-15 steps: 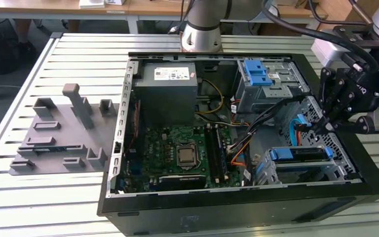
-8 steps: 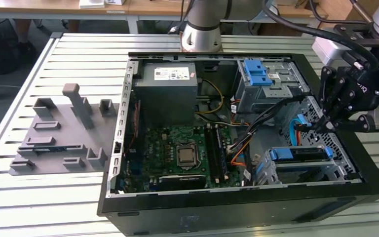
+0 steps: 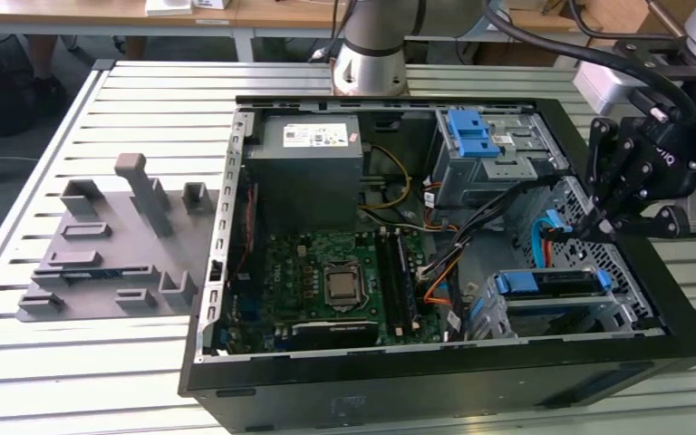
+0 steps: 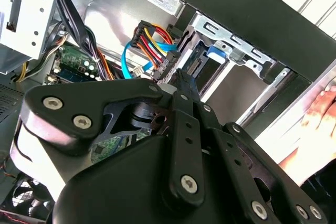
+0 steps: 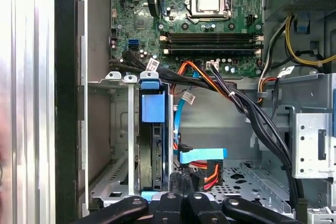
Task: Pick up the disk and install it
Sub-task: 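Insert the first disk wire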
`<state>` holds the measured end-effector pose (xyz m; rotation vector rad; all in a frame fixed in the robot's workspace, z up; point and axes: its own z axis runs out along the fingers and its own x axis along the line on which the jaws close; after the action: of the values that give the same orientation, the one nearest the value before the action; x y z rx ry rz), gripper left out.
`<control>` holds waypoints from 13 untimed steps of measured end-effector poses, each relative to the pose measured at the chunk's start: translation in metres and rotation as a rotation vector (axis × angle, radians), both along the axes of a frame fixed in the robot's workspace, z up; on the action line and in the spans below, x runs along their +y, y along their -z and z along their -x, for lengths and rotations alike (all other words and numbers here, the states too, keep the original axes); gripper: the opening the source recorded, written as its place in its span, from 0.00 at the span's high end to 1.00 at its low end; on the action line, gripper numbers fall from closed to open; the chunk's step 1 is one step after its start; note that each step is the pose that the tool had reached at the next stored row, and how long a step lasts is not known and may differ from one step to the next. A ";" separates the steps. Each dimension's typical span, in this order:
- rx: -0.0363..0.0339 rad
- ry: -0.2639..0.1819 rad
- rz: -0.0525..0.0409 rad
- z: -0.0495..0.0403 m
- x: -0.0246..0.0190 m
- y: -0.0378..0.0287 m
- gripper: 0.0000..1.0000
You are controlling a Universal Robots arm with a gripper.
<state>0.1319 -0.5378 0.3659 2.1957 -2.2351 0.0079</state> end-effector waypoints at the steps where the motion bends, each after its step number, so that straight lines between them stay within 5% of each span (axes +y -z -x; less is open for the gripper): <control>1: 0.0000 0.000 -0.0001 0.0000 0.0003 -0.0004 0.89; 13: 0.0000 0.000 0.0005 0.0000 0.0090 -0.0028 0.89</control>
<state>0.1319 -0.5288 0.3687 2.1954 -2.2349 0.0085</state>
